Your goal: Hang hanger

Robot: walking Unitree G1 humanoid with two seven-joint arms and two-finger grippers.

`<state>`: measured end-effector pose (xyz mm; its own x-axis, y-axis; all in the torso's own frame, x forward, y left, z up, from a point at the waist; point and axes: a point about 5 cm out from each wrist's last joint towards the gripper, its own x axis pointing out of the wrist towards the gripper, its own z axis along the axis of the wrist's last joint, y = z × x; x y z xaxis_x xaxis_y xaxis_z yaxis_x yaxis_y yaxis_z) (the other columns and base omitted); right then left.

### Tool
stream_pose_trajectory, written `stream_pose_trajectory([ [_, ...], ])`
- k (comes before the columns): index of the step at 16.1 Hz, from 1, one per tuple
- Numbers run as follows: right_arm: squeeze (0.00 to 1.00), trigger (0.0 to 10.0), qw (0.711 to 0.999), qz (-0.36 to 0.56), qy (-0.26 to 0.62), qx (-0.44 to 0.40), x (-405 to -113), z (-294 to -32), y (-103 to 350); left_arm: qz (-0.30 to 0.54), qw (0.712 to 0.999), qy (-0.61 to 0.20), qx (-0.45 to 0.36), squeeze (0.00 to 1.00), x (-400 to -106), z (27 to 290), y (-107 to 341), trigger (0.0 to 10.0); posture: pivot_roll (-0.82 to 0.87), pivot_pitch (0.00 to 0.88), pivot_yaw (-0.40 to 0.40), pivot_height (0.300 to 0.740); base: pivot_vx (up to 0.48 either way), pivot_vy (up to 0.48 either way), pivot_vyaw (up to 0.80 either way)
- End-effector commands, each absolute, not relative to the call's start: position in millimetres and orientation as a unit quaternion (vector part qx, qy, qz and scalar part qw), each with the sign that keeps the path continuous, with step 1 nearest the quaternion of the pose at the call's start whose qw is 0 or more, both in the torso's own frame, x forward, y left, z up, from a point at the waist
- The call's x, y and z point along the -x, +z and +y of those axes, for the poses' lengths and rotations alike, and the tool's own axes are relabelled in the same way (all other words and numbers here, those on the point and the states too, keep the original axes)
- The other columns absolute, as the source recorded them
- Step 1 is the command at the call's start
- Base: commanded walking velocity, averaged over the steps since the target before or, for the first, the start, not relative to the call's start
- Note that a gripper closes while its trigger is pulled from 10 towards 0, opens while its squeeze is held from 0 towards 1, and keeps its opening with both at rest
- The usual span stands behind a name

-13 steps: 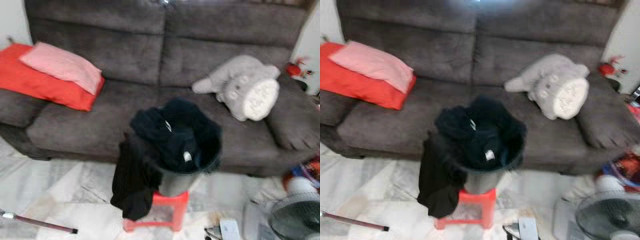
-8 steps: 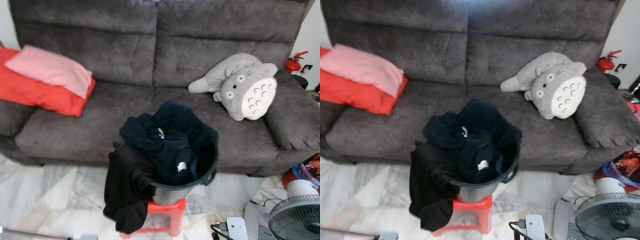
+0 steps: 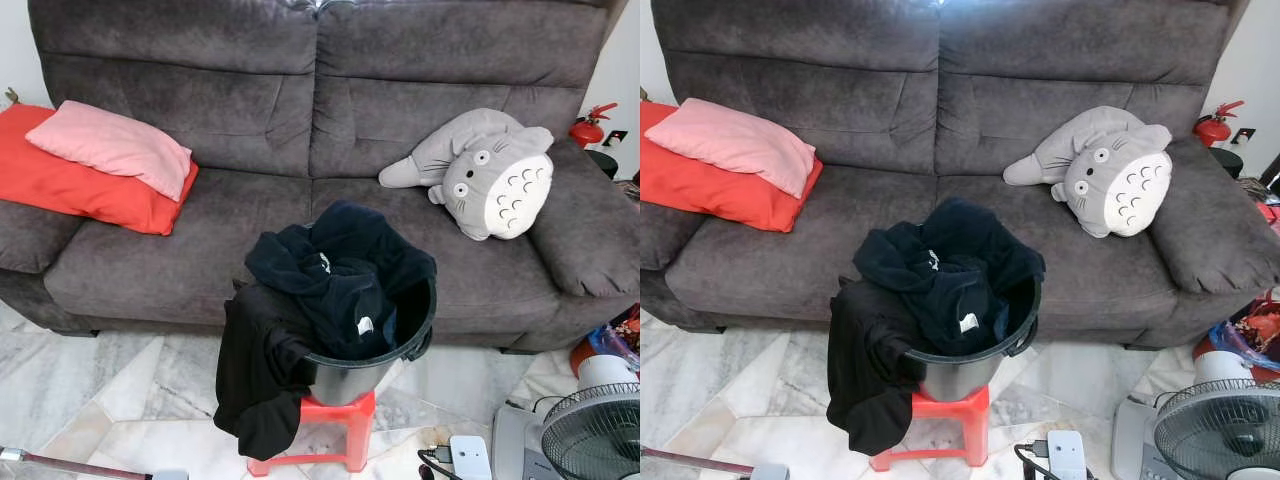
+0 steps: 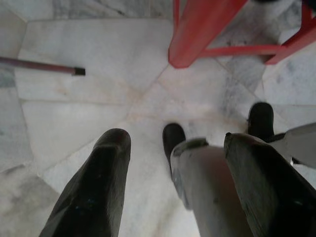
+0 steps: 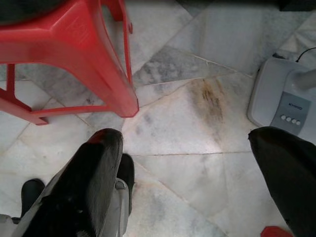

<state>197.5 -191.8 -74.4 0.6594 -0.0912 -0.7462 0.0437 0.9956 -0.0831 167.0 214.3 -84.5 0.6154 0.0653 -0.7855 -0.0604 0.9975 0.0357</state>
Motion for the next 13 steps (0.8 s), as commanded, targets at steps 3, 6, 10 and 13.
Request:
stream_pose_trajectory([
  [3, 0.0, 10.0, 0.911, 0.41, -0.046, 0.026, -203.5, -199.9, -70.5, 0.444, 0.895, 0.037, -0.002, 0.0, -166.2, 209.0, -86.4, 10.0, -0.08, 0.082, -0.062, 0.74, 0.0, 0.0, 0.0],
  [6, 0.0, 10.0, 0.913, 0.404, -0.048, 0.027, -208.4, -202.1, -67.4, 0.438, 0.898, 0.038, 0.006, 0.0, -170.6, 204.3, -85.3, 10.0, -0.08, 0.067, -0.073, 0.74, 0.0, 0.0, 0.0],
  [10, 0.0, 10.0, 0.915, 0.4, -0.051, 0.025, -211.4, -204.5, -65.3, 0.411, 0.911, 0.04, -0.003, 0.0, -182.1, 202.4, -79.4, 10.0, -0.08, 0.057, -0.069, 0.74, 0.0, 0.0, 0.0],
  [13, 0.0, 10.0, 0.913, 0.404, -0.05, 0.005, -209.4, -200.0, -67.3, 0.326, 0.944, 0.059, -0.001, 0.0, -210.9, 214.8, -57.4, 10.0, -0.07, 0.066, -0.055, 0.74, 0.0, 0.0, 0.0],
])
